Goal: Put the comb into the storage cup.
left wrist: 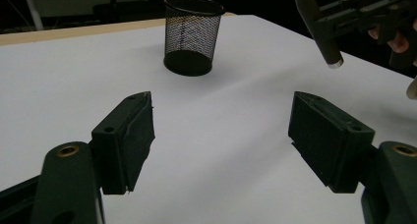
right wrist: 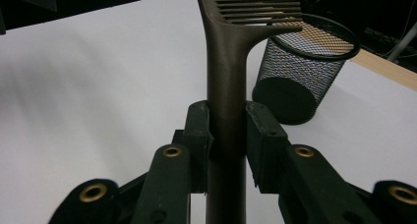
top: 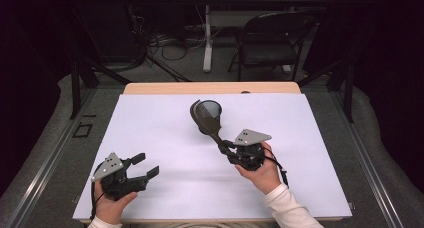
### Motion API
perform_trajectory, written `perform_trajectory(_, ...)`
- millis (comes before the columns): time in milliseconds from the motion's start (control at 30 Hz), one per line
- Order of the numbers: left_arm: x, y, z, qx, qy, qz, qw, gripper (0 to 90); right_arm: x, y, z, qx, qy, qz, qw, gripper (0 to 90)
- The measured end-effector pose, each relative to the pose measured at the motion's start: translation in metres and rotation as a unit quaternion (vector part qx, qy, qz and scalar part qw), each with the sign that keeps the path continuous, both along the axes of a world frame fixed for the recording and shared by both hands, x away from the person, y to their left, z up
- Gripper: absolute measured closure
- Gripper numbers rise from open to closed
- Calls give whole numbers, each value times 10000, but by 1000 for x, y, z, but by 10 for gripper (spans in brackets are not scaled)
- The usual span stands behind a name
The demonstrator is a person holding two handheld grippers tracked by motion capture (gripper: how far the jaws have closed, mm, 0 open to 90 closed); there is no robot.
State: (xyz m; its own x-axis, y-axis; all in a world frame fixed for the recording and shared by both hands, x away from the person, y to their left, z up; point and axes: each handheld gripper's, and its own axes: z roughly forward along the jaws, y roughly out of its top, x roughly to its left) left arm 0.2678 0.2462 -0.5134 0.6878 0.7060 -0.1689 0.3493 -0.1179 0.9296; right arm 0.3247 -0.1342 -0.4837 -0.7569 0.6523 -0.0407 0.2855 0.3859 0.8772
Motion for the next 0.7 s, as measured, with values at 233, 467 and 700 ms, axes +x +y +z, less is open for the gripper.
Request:
perform_trajectory(233, 0, 1, 2, -168, -129, -25, 9998, 262, -7, 5, -3, 66, -109, 28, 9999, 728)
perform_trajectory(467, 1, 0, 7, -269, -47, -55, 9996, 260, -12, 9, -4, 115, -168, 55, 9998, 728)
perform_trajectory(700, 7, -4, 16, -423, 136, -62, 9990, 260, -14, 10, -4, 146, -220, 52, 9996, 728)
